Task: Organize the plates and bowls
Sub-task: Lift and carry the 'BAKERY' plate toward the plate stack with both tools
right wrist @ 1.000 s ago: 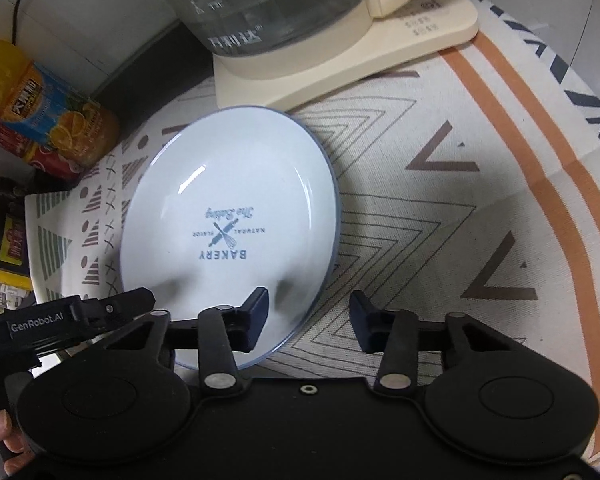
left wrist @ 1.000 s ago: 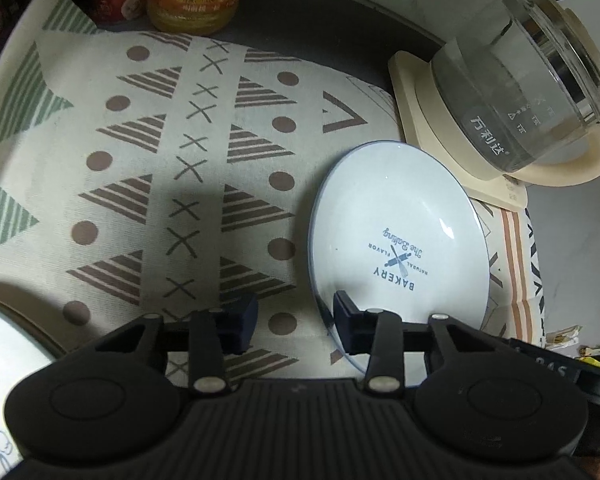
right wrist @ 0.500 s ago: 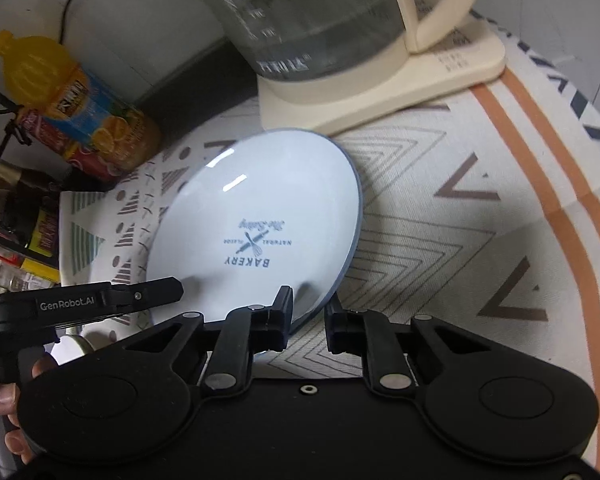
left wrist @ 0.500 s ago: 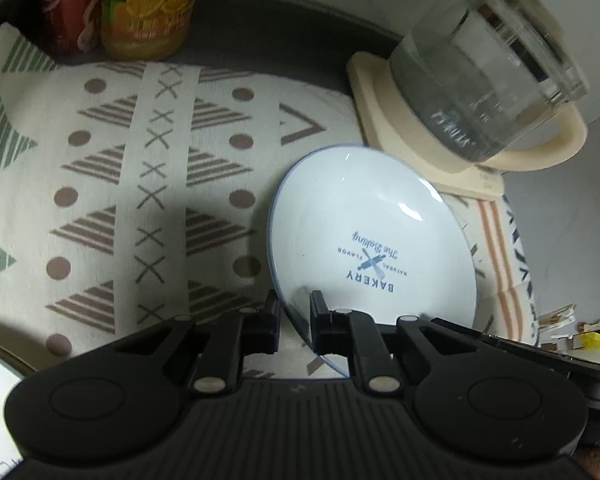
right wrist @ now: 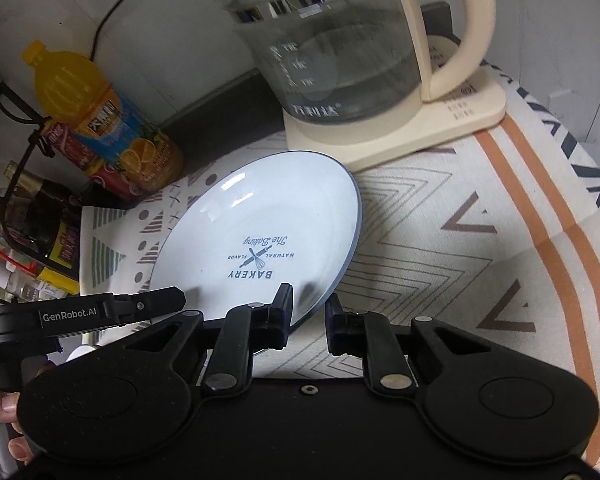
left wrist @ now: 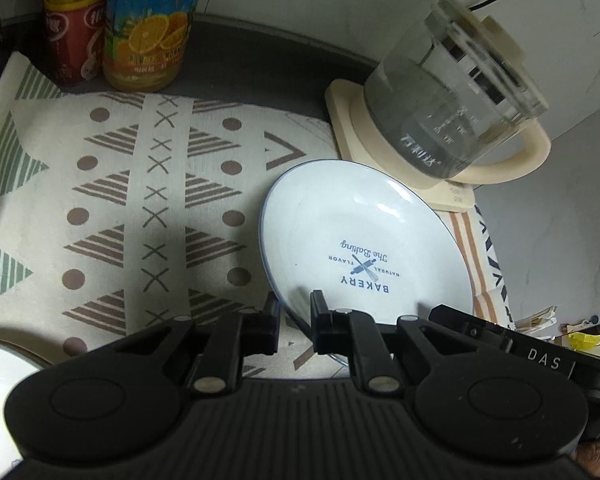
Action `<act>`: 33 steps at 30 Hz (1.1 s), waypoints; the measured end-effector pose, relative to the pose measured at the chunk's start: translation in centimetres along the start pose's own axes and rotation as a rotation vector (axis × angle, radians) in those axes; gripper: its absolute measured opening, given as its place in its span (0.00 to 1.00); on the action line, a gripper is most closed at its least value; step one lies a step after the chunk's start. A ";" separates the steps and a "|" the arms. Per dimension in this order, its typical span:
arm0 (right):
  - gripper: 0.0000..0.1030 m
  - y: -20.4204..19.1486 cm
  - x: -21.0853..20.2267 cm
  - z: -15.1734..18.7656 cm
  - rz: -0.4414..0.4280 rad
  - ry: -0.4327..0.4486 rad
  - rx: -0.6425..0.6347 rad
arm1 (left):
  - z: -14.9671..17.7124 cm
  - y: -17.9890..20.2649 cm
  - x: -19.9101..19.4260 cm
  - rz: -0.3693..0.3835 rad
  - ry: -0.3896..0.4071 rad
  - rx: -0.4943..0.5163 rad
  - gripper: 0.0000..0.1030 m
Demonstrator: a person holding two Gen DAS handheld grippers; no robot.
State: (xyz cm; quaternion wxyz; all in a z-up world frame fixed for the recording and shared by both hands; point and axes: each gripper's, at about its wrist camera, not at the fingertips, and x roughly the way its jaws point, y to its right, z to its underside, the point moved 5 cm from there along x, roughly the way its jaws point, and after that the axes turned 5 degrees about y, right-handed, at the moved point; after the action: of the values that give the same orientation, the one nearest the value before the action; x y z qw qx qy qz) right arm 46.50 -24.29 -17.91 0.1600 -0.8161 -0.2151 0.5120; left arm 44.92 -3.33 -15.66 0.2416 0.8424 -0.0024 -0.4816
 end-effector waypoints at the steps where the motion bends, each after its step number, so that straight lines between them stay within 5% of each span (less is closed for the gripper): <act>1: 0.16 -0.2 -0.2 -0.1 -0.001 0.005 0.000 | -0.1 0.0 -0.3 0.003 0.007 0.001 0.13; 33: 0.16 -10.6 -1.6 3.9 -0.032 0.071 -0.039 | 0.3 -7.5 -9.6 0.011 0.097 -0.008 0.13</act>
State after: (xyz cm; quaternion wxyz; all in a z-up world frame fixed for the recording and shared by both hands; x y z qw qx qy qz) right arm 40.36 -15.92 -13.24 0.1598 -0.8332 -0.2322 0.4758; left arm 37.75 5.48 -11.07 0.2476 0.8636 0.0068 -0.4391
